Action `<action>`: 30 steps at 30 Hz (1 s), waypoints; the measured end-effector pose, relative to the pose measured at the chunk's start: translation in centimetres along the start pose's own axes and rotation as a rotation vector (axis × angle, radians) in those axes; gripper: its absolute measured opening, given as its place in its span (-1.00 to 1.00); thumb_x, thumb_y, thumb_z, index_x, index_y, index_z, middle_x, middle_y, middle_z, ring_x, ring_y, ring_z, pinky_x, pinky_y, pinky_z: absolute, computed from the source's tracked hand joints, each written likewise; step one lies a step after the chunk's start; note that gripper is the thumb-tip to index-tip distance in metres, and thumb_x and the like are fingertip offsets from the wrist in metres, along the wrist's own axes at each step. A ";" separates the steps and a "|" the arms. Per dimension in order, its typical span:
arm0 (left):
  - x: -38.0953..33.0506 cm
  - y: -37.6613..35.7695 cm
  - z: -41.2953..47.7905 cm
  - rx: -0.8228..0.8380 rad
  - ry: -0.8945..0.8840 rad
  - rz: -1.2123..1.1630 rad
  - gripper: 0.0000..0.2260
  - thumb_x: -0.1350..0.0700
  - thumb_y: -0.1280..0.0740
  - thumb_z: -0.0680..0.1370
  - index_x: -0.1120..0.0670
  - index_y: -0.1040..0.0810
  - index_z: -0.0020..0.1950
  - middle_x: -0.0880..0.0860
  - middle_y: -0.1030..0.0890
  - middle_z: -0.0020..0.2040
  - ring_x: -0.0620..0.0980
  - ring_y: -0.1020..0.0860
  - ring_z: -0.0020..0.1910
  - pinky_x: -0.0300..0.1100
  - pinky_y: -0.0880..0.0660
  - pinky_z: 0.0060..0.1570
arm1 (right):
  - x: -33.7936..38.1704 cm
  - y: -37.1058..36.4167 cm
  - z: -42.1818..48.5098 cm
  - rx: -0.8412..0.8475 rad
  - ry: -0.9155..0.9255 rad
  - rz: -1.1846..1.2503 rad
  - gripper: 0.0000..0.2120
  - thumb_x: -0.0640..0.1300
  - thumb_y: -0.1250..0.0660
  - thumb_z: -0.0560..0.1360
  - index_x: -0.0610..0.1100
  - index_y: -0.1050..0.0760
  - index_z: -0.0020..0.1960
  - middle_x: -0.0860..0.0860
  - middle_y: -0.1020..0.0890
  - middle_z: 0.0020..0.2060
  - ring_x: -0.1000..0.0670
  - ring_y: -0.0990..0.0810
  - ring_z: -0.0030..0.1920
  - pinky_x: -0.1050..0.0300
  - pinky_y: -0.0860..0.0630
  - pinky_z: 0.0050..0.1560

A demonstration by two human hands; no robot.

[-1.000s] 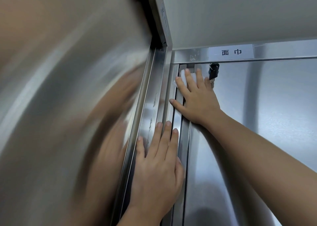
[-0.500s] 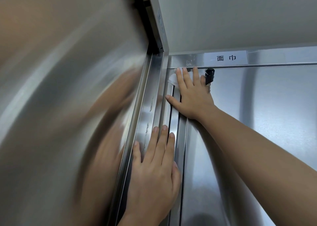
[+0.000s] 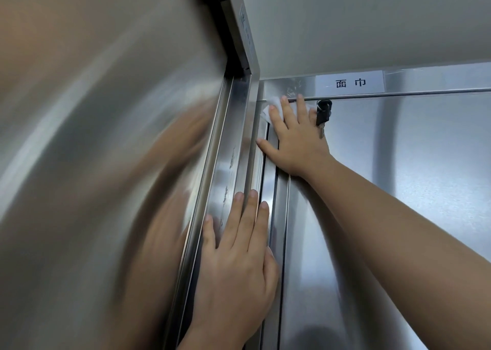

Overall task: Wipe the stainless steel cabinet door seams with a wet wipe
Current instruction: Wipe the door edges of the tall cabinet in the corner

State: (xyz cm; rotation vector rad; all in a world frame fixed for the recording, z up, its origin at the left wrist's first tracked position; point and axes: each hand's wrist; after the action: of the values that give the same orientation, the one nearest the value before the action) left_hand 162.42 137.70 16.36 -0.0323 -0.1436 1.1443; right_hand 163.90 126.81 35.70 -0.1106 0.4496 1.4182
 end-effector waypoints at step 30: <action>0.0 0.5 -0.3 0.076 0.028 -0.046 -0.50 0.10 -0.08 0.46 0.15 -0.36 0.40 0.09 -0.32 0.43 0.06 -0.22 0.44 0.18 -0.09 0.31 | 0.7 -0.1 -2.9 0.064 0.059 -0.160 -0.27 0.32 0.13 0.51 -0.07 0.17 0.53 -0.14 0.16 0.52 -0.23 0.23 0.48 -0.18 0.16 0.43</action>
State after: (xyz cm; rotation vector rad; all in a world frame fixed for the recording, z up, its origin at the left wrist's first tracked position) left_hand 162.05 137.93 16.00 0.0221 -0.0762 1.1025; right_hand 163.38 126.43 32.77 -0.1338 0.5234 1.2450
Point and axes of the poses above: each hand's wrist, its own z-axis towards the middle knuckle, its own y-axis out of the back of the hand, x = y × z
